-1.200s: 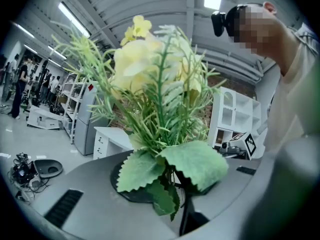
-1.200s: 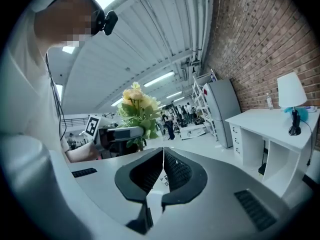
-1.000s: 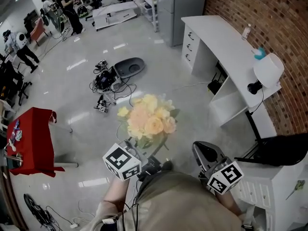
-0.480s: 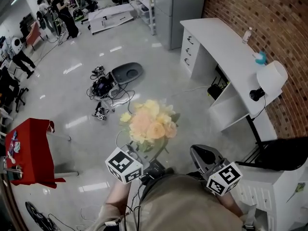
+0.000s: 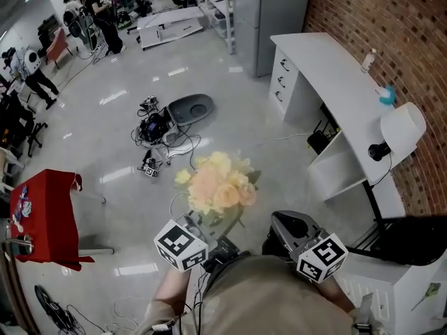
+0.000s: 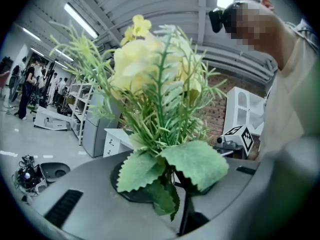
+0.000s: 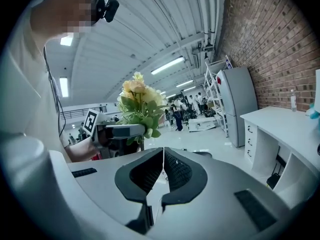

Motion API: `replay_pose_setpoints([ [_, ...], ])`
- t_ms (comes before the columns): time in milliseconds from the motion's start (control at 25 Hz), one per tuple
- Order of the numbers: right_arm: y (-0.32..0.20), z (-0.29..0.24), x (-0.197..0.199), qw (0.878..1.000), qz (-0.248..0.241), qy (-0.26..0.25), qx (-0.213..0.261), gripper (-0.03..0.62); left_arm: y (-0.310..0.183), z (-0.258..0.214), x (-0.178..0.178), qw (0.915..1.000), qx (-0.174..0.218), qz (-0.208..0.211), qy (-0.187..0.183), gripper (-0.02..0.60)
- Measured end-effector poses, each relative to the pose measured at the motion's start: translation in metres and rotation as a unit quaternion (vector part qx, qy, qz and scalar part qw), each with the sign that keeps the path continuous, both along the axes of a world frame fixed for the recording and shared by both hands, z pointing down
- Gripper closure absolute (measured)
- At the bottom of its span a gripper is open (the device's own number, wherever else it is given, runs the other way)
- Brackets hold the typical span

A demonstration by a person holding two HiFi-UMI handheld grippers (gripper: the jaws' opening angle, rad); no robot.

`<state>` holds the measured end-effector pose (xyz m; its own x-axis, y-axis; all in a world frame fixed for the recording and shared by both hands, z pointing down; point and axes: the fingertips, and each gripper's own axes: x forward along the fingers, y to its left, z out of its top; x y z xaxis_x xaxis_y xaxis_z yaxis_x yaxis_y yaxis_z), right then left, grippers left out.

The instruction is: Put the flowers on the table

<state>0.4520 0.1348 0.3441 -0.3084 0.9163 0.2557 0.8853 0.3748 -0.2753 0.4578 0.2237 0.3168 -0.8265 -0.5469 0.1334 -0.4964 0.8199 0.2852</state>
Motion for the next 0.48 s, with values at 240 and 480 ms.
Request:
replay_pose_setpoints([
  [240,0.000,-0.001,-0.039,1.000,-0.022,0.011,-0.019,0.572,-0.008,-0.001,-0.032,0.9996,-0.021,-0.015,0.009,0.468],
  [480,-0.015,0.000,-0.081,0.999,-0.026,0.022,-0.031,0.572,-0.029,-0.005,-0.076,0.9989,-0.042,-0.015,0.013,0.468],
])
